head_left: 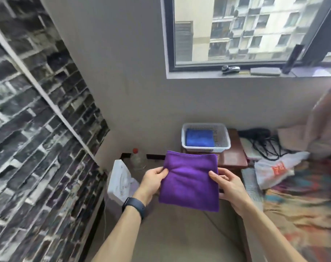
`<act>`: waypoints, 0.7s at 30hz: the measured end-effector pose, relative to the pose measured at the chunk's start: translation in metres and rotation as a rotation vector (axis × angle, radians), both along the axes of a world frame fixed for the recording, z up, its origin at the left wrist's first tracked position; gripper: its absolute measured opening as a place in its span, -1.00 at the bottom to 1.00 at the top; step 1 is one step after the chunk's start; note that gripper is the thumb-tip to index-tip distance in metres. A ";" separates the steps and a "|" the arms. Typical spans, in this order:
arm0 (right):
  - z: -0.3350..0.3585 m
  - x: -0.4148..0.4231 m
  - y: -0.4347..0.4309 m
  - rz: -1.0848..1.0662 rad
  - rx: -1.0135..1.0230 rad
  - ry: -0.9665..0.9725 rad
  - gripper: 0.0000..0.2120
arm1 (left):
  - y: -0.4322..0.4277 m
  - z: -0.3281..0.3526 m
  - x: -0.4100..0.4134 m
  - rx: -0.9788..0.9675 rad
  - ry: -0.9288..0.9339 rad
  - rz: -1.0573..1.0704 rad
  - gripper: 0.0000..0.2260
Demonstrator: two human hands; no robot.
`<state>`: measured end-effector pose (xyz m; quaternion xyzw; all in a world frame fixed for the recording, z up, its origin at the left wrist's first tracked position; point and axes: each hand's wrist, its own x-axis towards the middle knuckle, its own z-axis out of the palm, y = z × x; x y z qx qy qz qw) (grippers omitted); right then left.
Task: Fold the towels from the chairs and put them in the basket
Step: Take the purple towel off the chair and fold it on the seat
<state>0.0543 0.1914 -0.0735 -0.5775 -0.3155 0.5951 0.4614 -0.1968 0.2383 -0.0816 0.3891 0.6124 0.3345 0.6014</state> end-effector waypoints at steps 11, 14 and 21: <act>-0.075 0.060 0.111 -0.061 -0.258 -0.026 -0.81 | 0.114 -0.067 0.067 -0.291 0.050 -0.087 -0.82; -0.093 0.073 0.163 -0.075 -0.301 -0.056 -0.79 | 0.169 -0.085 0.082 -0.322 0.052 -0.097 -0.83; -0.123 0.101 0.296 -0.081 -0.421 -0.106 -0.74 | 0.307 -0.121 0.112 -0.390 0.096 -0.126 -0.85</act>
